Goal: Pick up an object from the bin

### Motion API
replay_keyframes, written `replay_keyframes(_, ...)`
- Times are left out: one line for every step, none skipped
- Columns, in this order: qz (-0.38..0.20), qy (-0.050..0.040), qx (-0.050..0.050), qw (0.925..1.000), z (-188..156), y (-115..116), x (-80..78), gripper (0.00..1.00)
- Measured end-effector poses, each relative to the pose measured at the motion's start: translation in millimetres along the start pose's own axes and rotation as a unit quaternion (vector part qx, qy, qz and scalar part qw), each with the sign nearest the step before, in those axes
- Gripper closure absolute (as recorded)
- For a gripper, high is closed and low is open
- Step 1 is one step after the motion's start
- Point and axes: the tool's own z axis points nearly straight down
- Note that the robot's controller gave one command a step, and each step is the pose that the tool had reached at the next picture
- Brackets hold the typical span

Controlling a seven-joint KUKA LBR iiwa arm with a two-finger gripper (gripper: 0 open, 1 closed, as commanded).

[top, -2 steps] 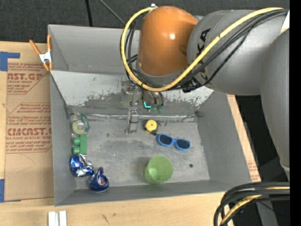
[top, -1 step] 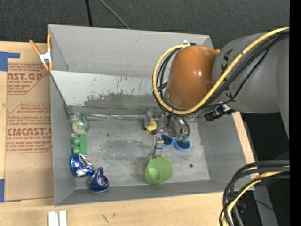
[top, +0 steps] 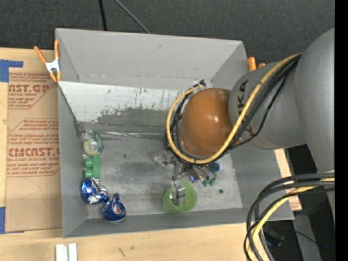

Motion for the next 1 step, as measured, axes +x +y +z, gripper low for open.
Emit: replay_keyframes(0.020, 0.0002, 0.000, 0.9998, 32.4, -19.4, 25.6, 0.00)
